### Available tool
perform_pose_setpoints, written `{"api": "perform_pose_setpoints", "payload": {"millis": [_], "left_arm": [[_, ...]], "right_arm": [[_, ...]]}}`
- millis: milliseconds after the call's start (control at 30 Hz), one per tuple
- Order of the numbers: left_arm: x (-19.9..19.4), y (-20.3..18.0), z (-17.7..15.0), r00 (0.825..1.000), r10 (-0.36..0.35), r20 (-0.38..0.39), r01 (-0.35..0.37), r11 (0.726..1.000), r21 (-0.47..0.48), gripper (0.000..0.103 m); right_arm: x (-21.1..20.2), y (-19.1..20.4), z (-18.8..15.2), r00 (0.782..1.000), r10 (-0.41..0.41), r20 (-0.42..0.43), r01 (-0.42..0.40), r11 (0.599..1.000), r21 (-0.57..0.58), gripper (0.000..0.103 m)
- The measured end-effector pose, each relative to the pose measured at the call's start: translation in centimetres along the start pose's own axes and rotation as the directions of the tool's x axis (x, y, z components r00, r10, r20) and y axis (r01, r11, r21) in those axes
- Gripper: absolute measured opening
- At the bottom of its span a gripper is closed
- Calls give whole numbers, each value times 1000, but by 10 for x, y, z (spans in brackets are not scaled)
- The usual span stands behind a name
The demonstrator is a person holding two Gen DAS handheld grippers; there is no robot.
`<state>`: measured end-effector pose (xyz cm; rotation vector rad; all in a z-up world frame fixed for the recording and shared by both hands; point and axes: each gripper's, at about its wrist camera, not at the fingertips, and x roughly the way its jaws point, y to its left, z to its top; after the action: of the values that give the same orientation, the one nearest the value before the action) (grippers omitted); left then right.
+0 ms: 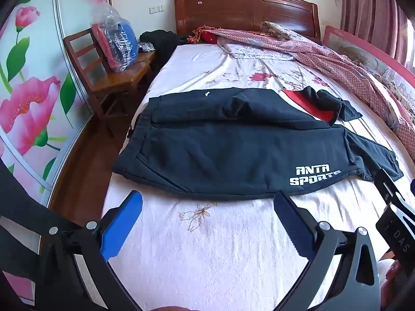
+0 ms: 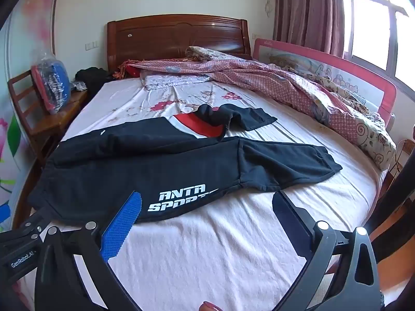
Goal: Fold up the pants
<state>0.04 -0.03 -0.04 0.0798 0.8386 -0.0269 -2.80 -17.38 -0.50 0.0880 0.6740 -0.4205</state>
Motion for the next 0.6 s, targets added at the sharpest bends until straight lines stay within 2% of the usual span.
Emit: {"api": "perform_pose_setpoints", "payload": {"millis": [600], "left_arm": [[6, 0, -5, 1000, -6, -13, 6, 1000, -12, 101]], "right_arm": [[-2, 3, -2, 1000, 1, 10, -1, 1000, -6, 100]]}}
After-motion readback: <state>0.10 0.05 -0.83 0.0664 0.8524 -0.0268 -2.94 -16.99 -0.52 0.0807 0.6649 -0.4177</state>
